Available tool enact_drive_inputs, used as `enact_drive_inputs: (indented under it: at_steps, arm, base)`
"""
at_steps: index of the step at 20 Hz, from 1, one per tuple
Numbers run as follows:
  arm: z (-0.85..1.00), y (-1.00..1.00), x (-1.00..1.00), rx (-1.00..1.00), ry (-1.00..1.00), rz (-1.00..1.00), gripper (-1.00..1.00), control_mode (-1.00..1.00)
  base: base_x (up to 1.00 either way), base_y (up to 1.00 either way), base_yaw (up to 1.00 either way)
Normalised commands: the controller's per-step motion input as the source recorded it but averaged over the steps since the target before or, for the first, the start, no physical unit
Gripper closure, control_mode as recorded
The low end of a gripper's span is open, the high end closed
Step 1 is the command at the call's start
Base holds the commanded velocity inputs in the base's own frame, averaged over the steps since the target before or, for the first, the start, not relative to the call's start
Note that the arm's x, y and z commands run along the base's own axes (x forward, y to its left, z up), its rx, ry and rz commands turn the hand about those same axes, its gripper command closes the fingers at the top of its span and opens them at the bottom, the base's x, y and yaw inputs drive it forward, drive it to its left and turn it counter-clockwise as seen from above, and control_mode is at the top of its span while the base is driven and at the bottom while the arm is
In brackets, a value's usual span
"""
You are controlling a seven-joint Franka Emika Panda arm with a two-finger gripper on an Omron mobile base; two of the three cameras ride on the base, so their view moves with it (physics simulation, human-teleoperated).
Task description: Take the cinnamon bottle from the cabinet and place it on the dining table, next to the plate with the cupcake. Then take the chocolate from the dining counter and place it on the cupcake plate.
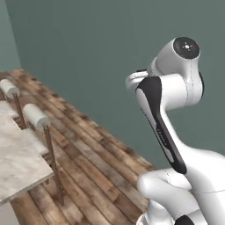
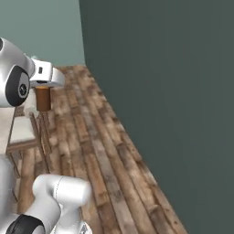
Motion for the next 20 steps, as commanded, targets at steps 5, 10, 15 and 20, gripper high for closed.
enact_drive_inputs:
  at_steps: [5,10,15,20]
  arm:
    - [0.00,0.00,0.00,0.00,0.00,0.00,1.00,1.00]
    - [0.00,0.00,0.00,0.00,0.00,0.00,1.00,1.00]
    - [0.00,0.00,0.00,0.00,0.00,0.00,1.00,1.00]
    - [0.00,0.00,0.00,0.00,0.00,0.00,1.00,1.00]
  base:
    - [1.00,-0.31,0.41]
    - [1.00,-0.34,0.43]
    - [1.00,-0.36,0.44]
    - [1.00,-0.44,0.44]
